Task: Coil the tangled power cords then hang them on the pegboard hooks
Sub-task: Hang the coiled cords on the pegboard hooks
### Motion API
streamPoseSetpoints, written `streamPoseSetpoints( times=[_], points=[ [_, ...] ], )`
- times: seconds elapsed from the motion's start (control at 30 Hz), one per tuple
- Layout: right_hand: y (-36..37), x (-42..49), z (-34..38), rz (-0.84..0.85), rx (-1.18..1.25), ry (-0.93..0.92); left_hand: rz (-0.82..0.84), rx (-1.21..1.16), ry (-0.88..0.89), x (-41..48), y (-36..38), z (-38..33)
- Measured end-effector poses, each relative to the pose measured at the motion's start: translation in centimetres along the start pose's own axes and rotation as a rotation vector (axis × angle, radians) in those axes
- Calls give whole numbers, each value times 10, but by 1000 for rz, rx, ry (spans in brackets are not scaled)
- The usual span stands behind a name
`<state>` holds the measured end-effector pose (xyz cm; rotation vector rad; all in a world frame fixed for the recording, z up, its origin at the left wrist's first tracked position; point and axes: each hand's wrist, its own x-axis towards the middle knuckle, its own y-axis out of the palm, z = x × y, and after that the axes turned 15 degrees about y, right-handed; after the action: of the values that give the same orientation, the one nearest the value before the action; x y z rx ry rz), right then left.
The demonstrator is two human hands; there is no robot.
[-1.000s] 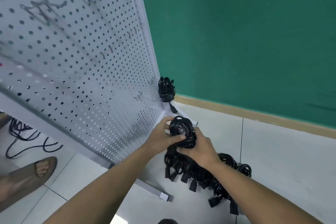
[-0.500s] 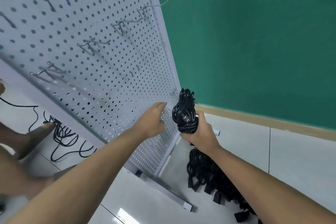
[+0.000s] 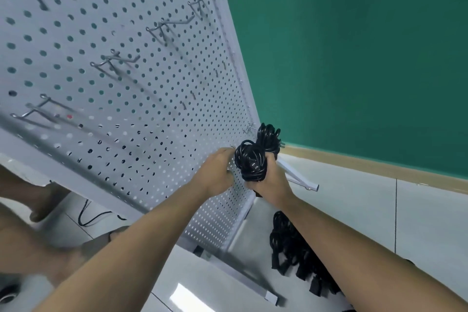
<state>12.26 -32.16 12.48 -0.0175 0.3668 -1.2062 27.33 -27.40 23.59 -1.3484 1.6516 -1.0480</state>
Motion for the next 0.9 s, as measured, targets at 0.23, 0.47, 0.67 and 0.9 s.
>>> streamPoseSetpoints(
  times=[0.23, 0.47, 0.67, 0.9],
  points=[
    [1, 5, -7, 9, -13, 50, -58, -134, -49, 0, 6, 1],
    [-47, -43, -33, -6, -233, 134, -369, -33, 186, -24, 30, -31],
    [-122, -111, -89, -233, -360, 258, -211, -84, 419, -39, 99, -74],
    [-172, -183, -151, -399, -539, 513, 193, -234, 389, -44, 191, -113]
  ],
)
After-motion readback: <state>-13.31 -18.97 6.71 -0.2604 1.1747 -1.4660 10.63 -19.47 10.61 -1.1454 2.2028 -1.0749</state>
